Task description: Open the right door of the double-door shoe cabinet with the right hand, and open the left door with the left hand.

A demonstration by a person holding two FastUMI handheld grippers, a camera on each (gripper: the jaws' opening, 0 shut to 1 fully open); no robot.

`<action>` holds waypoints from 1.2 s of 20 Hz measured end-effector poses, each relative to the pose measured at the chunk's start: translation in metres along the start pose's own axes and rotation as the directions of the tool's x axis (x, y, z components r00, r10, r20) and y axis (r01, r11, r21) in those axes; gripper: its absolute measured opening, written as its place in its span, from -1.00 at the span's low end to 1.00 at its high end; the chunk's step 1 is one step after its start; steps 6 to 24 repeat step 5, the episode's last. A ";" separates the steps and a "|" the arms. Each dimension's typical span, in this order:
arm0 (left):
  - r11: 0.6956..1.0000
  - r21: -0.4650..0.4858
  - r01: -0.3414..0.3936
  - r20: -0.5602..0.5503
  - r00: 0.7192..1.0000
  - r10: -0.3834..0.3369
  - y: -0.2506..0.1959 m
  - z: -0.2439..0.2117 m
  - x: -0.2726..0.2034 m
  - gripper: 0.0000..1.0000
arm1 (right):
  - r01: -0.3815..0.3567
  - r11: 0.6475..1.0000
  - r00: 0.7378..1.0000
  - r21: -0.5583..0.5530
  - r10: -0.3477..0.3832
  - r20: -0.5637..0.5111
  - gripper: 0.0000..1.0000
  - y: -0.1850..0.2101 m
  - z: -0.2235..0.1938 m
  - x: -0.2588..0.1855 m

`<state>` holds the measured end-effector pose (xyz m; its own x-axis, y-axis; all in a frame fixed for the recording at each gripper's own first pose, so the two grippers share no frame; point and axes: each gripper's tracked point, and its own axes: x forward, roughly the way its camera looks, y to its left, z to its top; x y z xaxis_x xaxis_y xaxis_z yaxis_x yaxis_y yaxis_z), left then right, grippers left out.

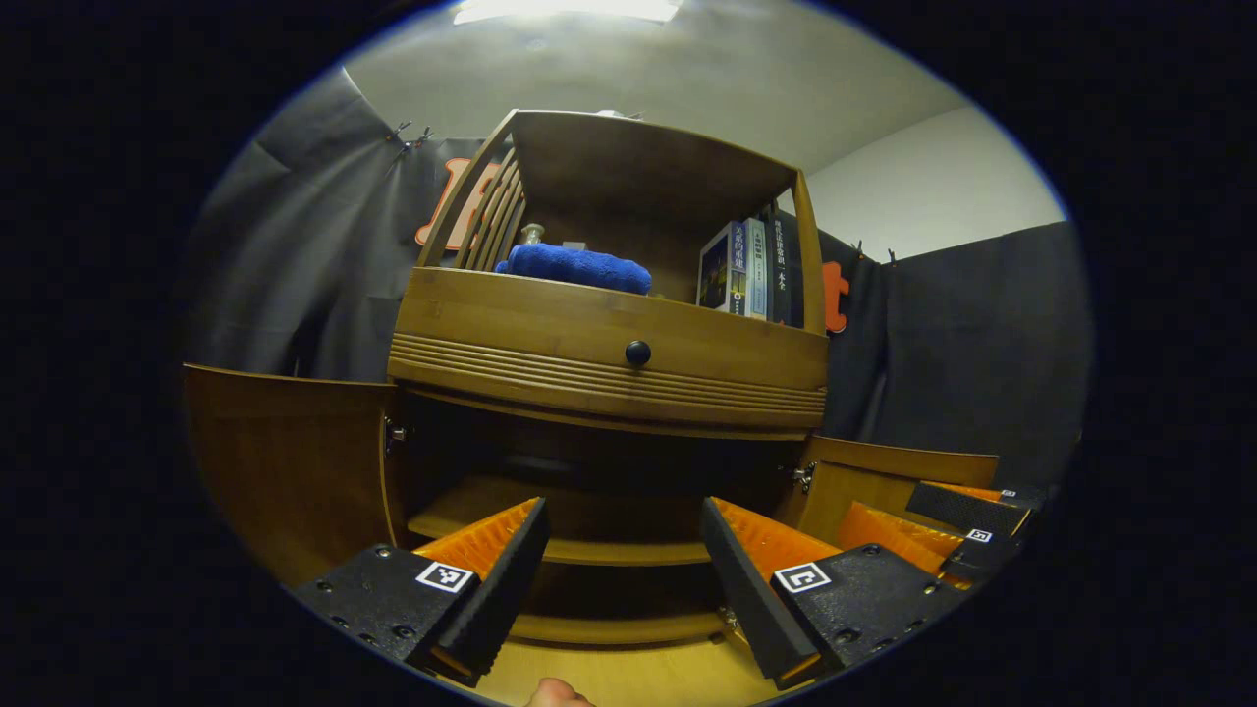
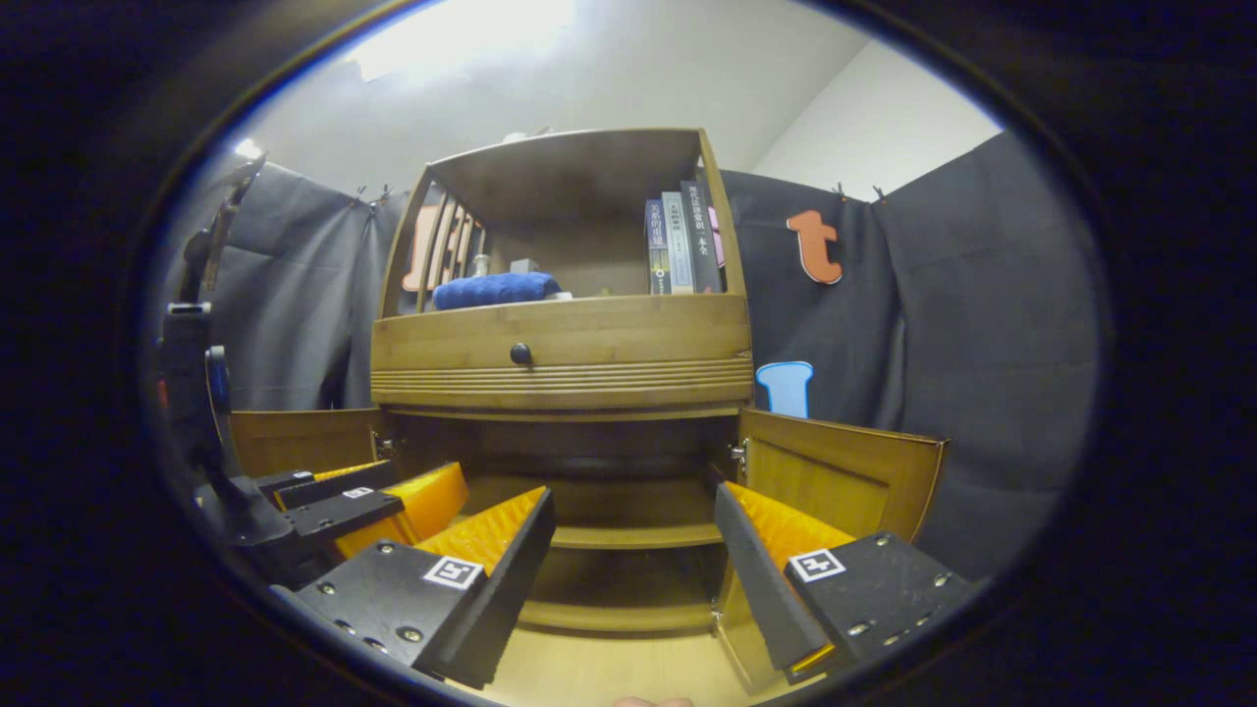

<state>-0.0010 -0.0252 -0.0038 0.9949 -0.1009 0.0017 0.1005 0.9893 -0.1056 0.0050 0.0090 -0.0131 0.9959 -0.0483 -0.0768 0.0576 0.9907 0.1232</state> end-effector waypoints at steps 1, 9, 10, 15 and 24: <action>1.000 0.003 -0.004 0.001 1.000 0.004 0.001 0.001 0.002 0.91 | 0.002 1.000 1.000 0.000 -0.002 0.001 0.86 0.000 0.000 0.001; 1.000 0.003 0.001 -0.006 1.000 -0.001 0.000 -0.003 0.006 0.91 | 0.007 1.000 1.000 -0.007 -0.007 -0.004 0.95 -0.002 -0.003 0.004; 1.000 0.003 0.001 -0.006 1.000 -0.001 0.000 -0.003 0.006 0.91 | 0.007 1.000 1.000 -0.007 -0.007 -0.004 0.95 -0.002 -0.003 0.004; 1.000 0.003 0.001 -0.006 1.000 -0.001 0.000 -0.003 0.006 0.91 | 0.007 1.000 1.000 -0.007 -0.007 -0.004 0.95 -0.002 -0.003 0.004; 1.000 0.003 0.001 -0.006 1.000 -0.001 0.000 -0.003 0.006 0.91 | 0.007 1.000 1.000 -0.007 -0.007 -0.004 0.95 -0.002 -0.003 0.004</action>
